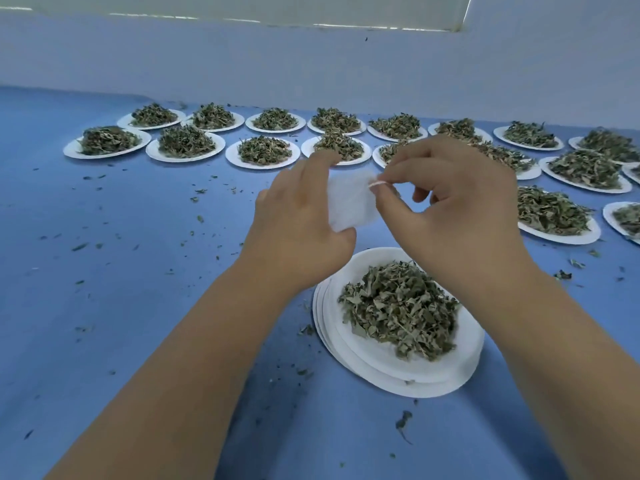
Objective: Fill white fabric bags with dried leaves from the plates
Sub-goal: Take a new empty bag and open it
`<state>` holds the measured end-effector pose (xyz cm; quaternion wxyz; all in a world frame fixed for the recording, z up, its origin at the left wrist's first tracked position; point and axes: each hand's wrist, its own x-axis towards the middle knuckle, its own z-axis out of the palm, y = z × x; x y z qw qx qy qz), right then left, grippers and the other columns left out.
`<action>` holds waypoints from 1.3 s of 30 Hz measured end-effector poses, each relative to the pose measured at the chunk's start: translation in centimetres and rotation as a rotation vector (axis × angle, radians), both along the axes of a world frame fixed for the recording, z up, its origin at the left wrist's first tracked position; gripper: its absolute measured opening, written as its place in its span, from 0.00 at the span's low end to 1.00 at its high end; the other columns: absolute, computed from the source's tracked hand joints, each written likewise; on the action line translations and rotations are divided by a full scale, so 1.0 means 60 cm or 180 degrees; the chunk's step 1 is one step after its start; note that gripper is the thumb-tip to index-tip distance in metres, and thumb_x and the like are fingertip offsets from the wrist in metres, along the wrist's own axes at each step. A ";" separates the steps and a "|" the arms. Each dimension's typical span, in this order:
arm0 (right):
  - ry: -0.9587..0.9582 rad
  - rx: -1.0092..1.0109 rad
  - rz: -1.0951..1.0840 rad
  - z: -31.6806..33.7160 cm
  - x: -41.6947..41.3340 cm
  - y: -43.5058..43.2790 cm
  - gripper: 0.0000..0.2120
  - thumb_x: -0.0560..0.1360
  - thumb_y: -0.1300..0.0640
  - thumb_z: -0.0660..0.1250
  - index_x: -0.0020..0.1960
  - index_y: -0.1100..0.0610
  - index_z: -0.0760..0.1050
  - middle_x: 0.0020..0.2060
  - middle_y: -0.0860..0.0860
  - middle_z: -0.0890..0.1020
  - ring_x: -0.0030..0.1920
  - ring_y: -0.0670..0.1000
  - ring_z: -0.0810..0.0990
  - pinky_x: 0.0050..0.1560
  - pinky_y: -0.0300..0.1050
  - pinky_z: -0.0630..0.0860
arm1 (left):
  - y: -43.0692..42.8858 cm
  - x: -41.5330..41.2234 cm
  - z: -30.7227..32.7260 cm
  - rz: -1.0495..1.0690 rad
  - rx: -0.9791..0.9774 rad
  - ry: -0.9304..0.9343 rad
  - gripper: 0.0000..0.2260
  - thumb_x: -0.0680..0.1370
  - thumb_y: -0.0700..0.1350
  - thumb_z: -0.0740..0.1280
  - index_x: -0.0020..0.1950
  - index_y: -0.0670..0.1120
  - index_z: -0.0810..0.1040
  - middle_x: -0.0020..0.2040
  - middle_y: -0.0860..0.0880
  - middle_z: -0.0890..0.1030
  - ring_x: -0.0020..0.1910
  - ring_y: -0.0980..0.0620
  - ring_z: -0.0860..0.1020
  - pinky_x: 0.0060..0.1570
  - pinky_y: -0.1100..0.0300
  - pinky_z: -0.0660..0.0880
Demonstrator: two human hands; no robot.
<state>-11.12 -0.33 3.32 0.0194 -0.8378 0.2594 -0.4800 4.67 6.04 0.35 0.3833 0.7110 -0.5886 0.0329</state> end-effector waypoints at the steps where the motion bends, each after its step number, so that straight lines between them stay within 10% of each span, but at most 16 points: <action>1: -0.0037 -0.0020 0.0013 -0.002 0.000 0.002 0.02 0.74 0.60 0.74 0.43 0.54 0.85 0.45 0.47 0.83 0.35 0.43 0.71 0.40 0.27 0.65 | -0.002 0.002 0.000 0.0081 -0.0016 -0.0157 0.33 0.68 0.51 0.65 0.74 0.50 0.65 0.64 0.51 0.73 0.64 0.45 0.71 0.60 0.45 0.71; 8: -0.0453 0.1824 0.0994 -0.009 0.003 0.011 0.06 0.74 0.59 0.74 0.40 0.53 0.80 0.20 0.44 0.69 0.21 0.45 0.62 0.26 0.33 0.63 | -0.001 0.008 -0.010 0.0340 0.0195 -0.0804 0.24 0.67 0.52 0.63 0.61 0.48 0.70 0.53 0.50 0.71 0.52 0.45 0.71 0.48 0.51 0.63; 18: 0.0590 0.1358 0.0806 -0.009 -0.015 0.016 0.05 0.78 0.45 0.66 0.49 0.46 0.73 0.34 0.44 0.80 0.25 0.45 0.69 0.30 0.40 0.68 | 0.001 0.009 -0.018 0.0054 0.0009 0.0300 0.12 0.72 0.50 0.69 0.49 0.52 0.68 0.40 0.55 0.74 0.39 0.54 0.74 0.35 0.55 0.66; 24: 0.0597 0.1991 0.1044 -0.013 -0.017 0.005 0.15 0.73 0.50 0.73 0.58 0.41 0.75 0.50 0.35 0.83 0.40 0.40 0.80 0.39 0.28 0.69 | 0.005 0.013 -0.017 -0.0287 0.0275 0.0526 0.14 0.71 0.56 0.66 0.55 0.57 0.71 0.51 0.59 0.79 0.48 0.57 0.78 0.45 0.58 0.76; 32: 0.0487 0.1552 0.0897 -0.009 0.018 -0.009 0.08 0.72 0.56 0.76 0.45 0.45 0.80 0.37 0.36 0.84 0.43 0.36 0.79 0.43 0.27 0.67 | 0.007 0.027 -0.008 -0.0496 0.0725 0.0760 0.16 0.74 0.45 0.70 0.59 0.58 0.74 0.50 0.58 0.80 0.48 0.56 0.77 0.40 0.64 0.69; 39: 0.0528 0.1226 0.1254 0.020 0.033 0.009 0.16 0.74 0.62 0.72 0.57 0.47 0.74 0.41 0.40 0.85 0.45 0.38 0.83 0.51 0.28 0.73 | 0.027 0.077 0.016 -0.1723 0.1257 0.1322 0.39 0.70 0.42 0.79 0.75 0.60 0.64 0.70 0.63 0.72 0.69 0.67 0.69 0.65 0.62 0.69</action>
